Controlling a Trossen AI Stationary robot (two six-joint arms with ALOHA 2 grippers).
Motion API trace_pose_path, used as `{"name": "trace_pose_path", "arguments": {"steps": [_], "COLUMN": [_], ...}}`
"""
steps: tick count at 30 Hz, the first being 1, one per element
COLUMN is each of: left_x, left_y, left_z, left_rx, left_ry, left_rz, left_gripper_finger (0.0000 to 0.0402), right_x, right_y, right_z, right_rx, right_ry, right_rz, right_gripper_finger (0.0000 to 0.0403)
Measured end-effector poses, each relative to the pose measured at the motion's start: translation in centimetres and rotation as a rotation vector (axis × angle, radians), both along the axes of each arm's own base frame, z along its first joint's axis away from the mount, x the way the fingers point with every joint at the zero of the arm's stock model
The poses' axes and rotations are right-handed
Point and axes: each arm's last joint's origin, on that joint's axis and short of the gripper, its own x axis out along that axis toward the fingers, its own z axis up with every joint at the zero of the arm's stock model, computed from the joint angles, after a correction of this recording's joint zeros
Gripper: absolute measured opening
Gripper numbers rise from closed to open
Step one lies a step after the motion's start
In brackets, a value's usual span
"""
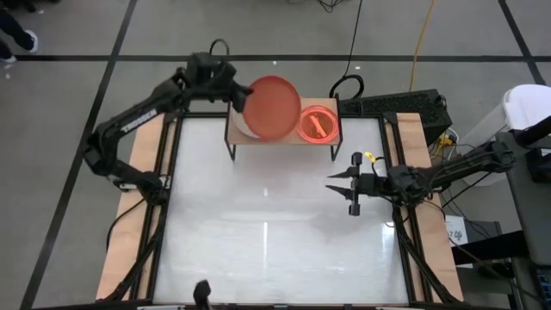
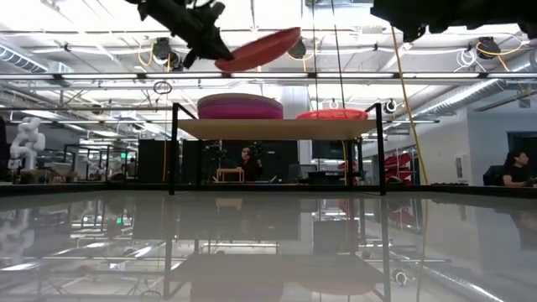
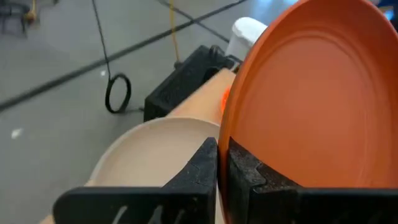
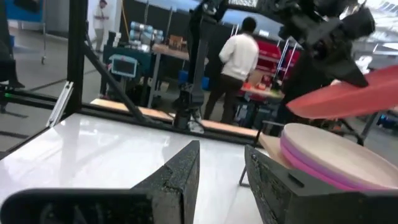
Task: Place and stack plates onto a shelf
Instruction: Stack the large orange plate on top of the other large brown plate on the shelf
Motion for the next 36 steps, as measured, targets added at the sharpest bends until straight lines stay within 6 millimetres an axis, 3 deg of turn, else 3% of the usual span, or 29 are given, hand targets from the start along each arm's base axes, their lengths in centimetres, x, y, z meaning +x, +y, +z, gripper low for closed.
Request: {"name": "trace_pose_path", "arguments": {"steps": [6,10,23,28,36], "left_x": [1.3,2.2,0.5,0.6,0.9], "left_y": [2.7,3.3,4.8,4.6,4.2], "left_z": [-1.3,-1.4,-2.5,-2.5,-2.6], "left_rx": [-0.142,-0.133,-0.125,-0.095,-0.075], "left_ry": [0.167,0.157,0.307,0.331,0.352], "left_rz": [0.009,0.007,0.219,0.187,0.156], "left_gripper_finger": [0.0011,0.0011,0.0017,0.0053,0.0160], "right_x": [-0.3,-0.3,-0.3,-0.3,-0.3], "right_y": [-0.4,-0.6,-0.6,-0.6,-0.6], "right_z": [-1.0,-1.0,-1.1,-1.1,-1.1], "right_rx": [-0.019,-0.012,-0.011,-0.007,-0.007], "right_ry": [-0.056,-0.054,-0.048,-0.048,-0.048], "right_rz": [-0.023,-0.034,-0.033,-0.033,-0.033], "right_gripper_finger": [0.0109,0.0109,0.0109,0.0110,0.0110]}}
